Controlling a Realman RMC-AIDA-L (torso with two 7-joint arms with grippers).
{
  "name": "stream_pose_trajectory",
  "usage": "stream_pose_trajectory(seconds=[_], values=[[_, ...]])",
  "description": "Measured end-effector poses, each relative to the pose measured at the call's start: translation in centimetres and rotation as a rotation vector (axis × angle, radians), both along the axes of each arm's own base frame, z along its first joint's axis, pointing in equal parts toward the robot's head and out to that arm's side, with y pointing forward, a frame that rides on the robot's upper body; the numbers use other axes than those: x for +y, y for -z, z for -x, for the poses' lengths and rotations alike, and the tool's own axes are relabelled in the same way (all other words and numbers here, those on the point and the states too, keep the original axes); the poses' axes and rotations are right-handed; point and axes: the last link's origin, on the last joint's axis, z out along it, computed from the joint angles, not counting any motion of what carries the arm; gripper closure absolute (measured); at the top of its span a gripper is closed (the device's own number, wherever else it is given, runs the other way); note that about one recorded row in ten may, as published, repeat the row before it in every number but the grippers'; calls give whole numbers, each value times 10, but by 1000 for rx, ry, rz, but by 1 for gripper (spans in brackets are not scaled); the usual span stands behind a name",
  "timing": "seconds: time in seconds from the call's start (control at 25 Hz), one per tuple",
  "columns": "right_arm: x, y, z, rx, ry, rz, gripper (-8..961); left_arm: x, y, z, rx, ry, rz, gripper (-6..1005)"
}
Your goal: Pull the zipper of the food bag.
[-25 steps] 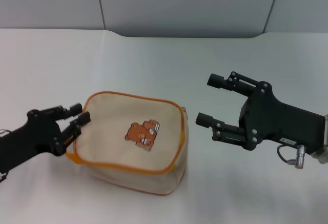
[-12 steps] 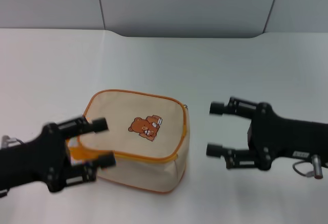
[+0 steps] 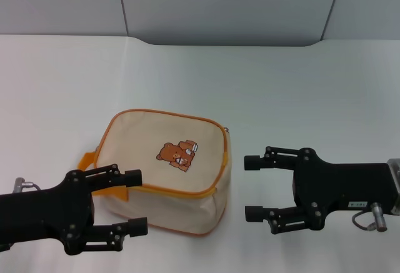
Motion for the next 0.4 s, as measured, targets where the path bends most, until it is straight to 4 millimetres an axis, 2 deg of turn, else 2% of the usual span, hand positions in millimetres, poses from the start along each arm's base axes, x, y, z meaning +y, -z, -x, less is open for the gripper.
stream_pose_trajectory(seconds=[0.4], values=[[1, 1, 2, 0, -5, 2, 116, 3, 0, -2, 11, 10, -1, 172]])
